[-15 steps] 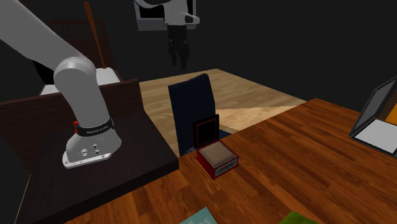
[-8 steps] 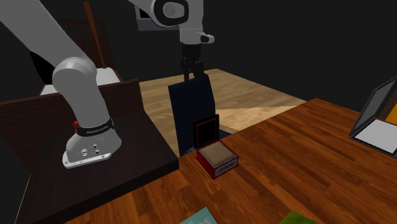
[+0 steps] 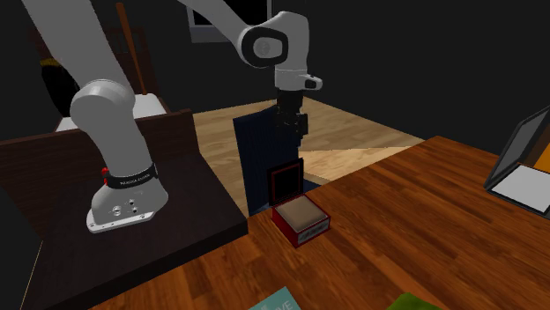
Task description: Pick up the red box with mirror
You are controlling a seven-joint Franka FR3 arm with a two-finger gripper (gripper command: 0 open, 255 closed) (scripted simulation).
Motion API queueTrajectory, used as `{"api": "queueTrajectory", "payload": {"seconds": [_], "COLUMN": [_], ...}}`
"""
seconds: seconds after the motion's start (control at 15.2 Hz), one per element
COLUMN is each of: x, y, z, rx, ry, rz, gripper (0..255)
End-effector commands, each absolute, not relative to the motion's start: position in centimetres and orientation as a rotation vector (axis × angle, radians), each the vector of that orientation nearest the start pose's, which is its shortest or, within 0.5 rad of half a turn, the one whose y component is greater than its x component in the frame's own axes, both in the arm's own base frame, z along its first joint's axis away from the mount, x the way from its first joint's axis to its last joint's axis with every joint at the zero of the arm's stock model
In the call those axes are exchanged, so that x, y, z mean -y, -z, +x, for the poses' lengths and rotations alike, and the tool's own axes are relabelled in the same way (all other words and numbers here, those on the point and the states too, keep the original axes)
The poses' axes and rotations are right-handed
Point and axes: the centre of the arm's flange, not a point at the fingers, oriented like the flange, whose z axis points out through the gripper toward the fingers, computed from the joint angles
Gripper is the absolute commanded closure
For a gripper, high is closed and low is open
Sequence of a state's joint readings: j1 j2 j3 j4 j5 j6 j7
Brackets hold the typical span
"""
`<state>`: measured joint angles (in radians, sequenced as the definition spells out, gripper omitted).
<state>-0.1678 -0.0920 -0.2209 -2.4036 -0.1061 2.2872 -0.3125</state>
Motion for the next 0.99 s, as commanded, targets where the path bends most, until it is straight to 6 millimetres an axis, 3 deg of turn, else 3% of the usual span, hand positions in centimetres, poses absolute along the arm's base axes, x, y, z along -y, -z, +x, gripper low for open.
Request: {"api": "queueTrajectory", "payload": {"seconds": [0.0, 0.26, 0.73, 0.86, 0.92], "x": [20.0, 22.8, 22.8, 22.8, 22.8], "y": [-33.0, -30.2, -26.2, -26.2, -26.2], "z": [45.2, 46.7, 46.7, 46.7, 46.7], "rx": [-0.005, -0.003, -0.003, -0.003, -0.003], "ry": [-0.077, -0.087, -0.087, -0.087, -0.087], "rz": [-3.194, -3.204, -3.204, -3.204, -3.204], "gripper": [0, 0, 0, 0, 255]}}
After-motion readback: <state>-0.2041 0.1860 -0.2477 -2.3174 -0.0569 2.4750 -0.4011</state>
